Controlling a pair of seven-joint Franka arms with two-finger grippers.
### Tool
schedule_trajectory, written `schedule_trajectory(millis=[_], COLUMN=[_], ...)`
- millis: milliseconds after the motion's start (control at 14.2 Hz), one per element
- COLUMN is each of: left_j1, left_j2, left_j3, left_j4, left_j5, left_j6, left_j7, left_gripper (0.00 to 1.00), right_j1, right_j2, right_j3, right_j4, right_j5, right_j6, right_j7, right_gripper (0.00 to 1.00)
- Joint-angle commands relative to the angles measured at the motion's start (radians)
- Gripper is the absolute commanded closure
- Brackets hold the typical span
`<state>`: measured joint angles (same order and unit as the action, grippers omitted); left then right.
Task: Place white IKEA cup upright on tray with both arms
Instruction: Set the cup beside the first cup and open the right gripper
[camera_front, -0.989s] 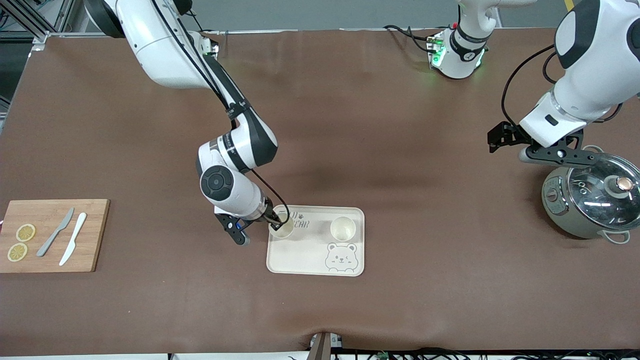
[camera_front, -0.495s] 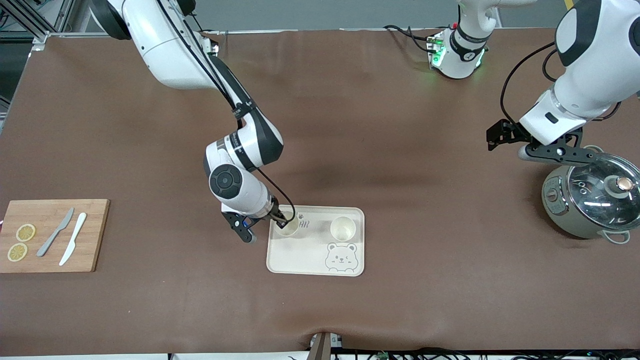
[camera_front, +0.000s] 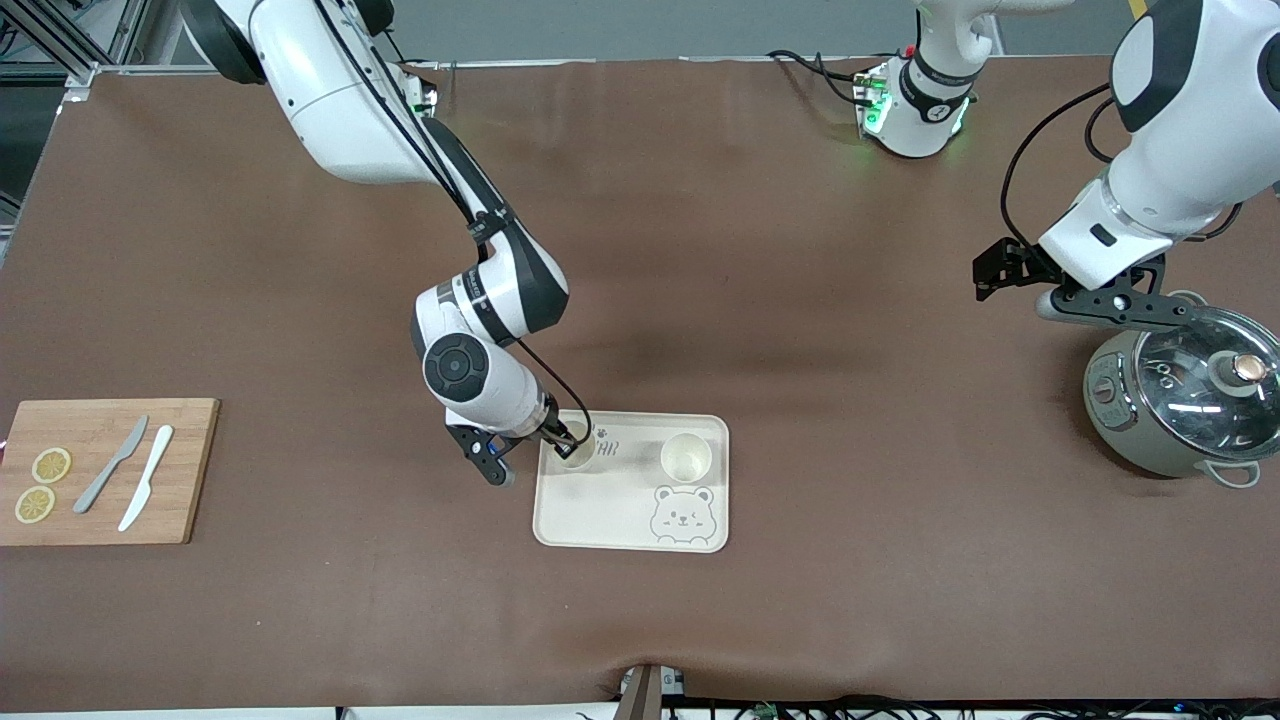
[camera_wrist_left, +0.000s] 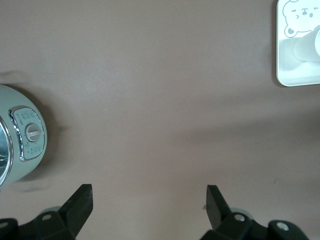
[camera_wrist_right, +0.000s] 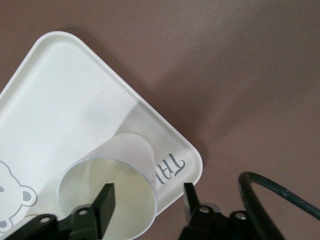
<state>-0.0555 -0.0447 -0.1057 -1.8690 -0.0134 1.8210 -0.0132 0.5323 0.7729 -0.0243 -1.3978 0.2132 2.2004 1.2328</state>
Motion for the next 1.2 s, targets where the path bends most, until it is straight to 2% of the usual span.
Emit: schedule_trajectory(millis=[0,283,565,777,1131], left_j1=[0.013,0.008,0.0,0.005,0.011], left_j2=[-0.029,-0.011,-0.011,-0.011,-0.009], left_j3=[-0.009,-0.008,-0.017,-0.022,-0.022], left_j4=[-0.016,0.01,0.024,0.033,0.045], left_j5=[-0.019,-0.04,-0.022,-0.023,-0.025], left_j6=[-0.006,-0.006,-0.006,-0.008,-0.006], left_j7=[0.025,-0.011,0.007,0.009,0.006], left_gripper=[0.0,0.0,0.0,0.0,0.0], right_j1=[0.003,-0.028,-0.109,-0.13,-0.17], right_j2=[0.008,-0.02,-0.02,-0.023,-0.137], right_j3=[0.0,0.017,0.055,0.05,0.055], right_j4=[0.033,0.036,0.176,0.241,0.244], right_j5=[-0.018,-0.017,-0.018,-0.02,-0.069], right_j6=[-0.017,-0.066,-0.273,-0.408,-0.51], right_j7=[0.01,0.007,-0.001,0.002,0.001], right_gripper=[0.0,0.0,0.0,0.0,0.0])
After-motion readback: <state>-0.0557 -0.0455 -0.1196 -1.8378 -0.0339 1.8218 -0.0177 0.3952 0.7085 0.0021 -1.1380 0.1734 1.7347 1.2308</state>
